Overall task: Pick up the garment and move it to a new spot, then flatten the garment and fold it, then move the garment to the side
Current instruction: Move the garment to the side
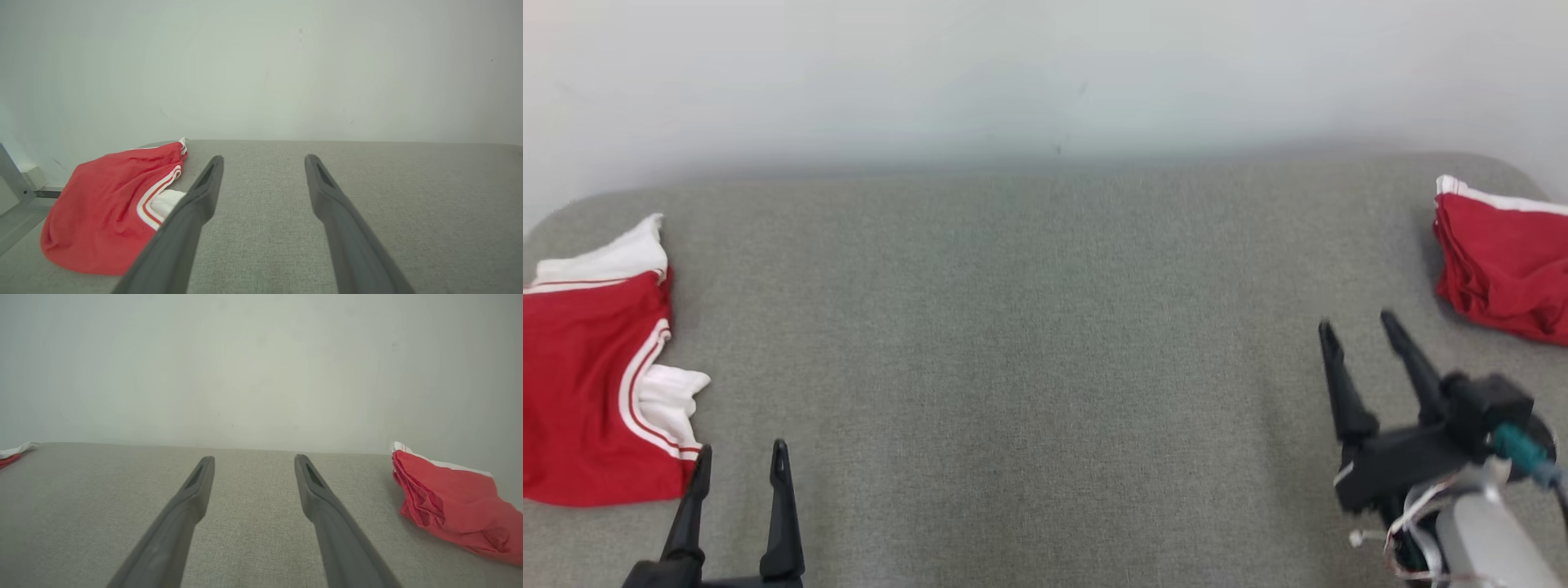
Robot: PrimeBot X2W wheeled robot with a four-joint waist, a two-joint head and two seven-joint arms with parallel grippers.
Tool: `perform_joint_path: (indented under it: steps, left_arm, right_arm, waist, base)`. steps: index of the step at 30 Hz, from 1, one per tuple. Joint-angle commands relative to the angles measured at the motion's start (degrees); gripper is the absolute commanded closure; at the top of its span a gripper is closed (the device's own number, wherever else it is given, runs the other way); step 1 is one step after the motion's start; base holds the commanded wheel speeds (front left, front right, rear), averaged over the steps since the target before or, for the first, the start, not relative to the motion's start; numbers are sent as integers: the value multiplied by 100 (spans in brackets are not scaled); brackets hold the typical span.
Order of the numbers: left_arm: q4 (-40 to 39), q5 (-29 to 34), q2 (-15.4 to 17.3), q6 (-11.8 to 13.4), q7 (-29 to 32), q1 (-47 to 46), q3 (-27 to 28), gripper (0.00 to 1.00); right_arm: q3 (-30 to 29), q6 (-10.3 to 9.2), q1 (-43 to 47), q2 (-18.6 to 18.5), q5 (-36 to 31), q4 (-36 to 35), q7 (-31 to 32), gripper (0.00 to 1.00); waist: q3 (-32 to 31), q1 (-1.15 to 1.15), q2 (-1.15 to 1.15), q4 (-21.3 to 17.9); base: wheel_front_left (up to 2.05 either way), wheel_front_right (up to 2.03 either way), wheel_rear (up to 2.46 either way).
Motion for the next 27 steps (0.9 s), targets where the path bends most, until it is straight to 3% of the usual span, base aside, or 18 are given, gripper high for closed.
perform_joint_path:
  steps: [1,15,27]
  left_arm:
    - [42,-28,-19,9,-19,74,23,0]
    - [485,33,-27,-44,-19,220,28,0]
    - [650,108,-14,-83,-19,248,60,0]
  right_arm:
    - [-43,-16,134,69,-24,-30,-32,0]
    - [-342,-16,1157,771,-328,-112,-257,0]
    - [-524,-16,1548,1050,-380,-128,-346,0]
  waist:
    - [-135,2,1,19]
    - [-420,2,1,-115]
    - [-498,2,1,-78]
  base:
    - [0,0,0]
    - [0,0,0]
    - [0,0,0]
